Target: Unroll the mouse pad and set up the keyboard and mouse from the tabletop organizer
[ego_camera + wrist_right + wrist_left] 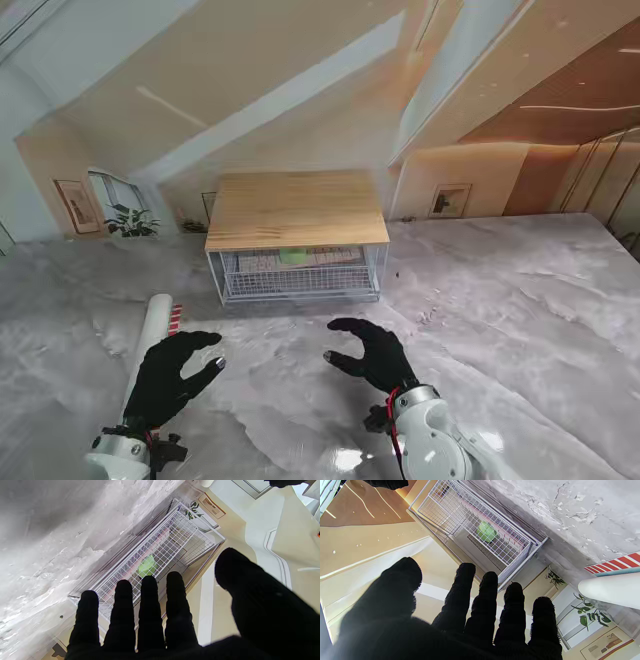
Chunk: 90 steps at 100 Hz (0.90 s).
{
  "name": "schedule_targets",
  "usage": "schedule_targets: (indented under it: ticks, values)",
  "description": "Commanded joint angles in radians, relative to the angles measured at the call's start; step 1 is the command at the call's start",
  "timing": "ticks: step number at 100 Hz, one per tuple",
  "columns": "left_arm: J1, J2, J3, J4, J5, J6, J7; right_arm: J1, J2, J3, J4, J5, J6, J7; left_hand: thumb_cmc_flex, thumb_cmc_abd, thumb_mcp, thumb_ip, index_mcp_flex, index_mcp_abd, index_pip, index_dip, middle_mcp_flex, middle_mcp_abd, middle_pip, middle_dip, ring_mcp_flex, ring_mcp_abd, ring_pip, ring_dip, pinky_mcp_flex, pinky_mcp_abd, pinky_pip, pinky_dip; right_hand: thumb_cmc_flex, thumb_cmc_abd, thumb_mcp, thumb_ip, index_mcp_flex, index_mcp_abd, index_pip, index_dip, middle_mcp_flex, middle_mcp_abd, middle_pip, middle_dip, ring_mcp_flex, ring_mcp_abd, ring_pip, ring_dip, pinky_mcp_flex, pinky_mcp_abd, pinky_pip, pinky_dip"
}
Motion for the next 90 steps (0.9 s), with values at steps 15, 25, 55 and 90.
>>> schedule_targets:
  ticks: [15,25,55,90]
  values:
    - [-0.009,-0.004,0.008,-0.001,-0.01,0.006,-0.028,-0.01,-0.002,0.001,-0.009,-0.002,0.011,0.016,0.012,-0.007,0.01,0.004,-0.008,-0.01,-0.009,0.004,-0.043,-0.01,-0.004,-0.008,-0.031,-0.012,-0.008,-0.007,-0.009,-0.018,-0.015,-0.011,-0.014,0.024,-0.016,0.013,0.014,-0.004,-0.009,0.004,-0.002,-0.003,-0.01,-0.015,-0.034,-0.015,-0.005,-0.001,-0.014,-0.004,-0.014,0.023]
    - [-0.017,-0.003,0.01,0.001,-0.014,0.007,-0.034,-0.01,-0.002,0.003,-0.01,-0.003,0.015,0.014,0.012,-0.006,0.01,0.004,-0.009,-0.009,-0.009,0.004,-0.044,-0.009,-0.004,-0.008,-0.03,-0.012,-0.008,-0.007,-0.009,-0.018,-0.016,-0.011,-0.013,0.023,-0.016,0.014,0.014,-0.004,-0.01,0.004,-0.004,-0.001,-0.01,-0.015,-0.034,-0.014,-0.004,-0.001,-0.014,-0.005,-0.013,0.023]
    - [-0.018,-0.004,-0.001,0.0,-0.009,0.0,-0.028,-0.008,-0.001,0.004,-0.011,-0.004,0.017,0.02,0.015,-0.016,0.011,0.005,-0.013,-0.012,-0.009,0.004,-0.045,-0.012,-0.003,-0.007,-0.03,-0.012,-0.007,-0.006,-0.008,-0.017,-0.016,-0.01,-0.013,0.024,-0.016,0.014,0.013,-0.004,-0.01,0.003,-0.004,-0.002,-0.01,-0.015,-0.034,-0.016,-0.004,-0.001,-0.014,-0.005,-0.013,0.023]
    - [0.001,-0.015,-0.04,-0.019,0.153,0.192,0.131,-0.003,-0.003,-0.001,-0.002,0.008,0.007,0.019,0.011,-0.117,0.066,0.034,-0.186,0.002,-0.006,-0.002,-0.197,-0.03,0.016,0.0,-0.115,-0.038,-0.044,-0.02,-0.01,-0.036,-0.053,-0.008,-0.013,0.022,-0.014,0.014,0.011,-0.004,-0.009,0.003,-0.004,-0.003,-0.01,-0.015,-0.034,-0.015,-0.004,-0.001,-0.014,-0.004,-0.014,0.023]
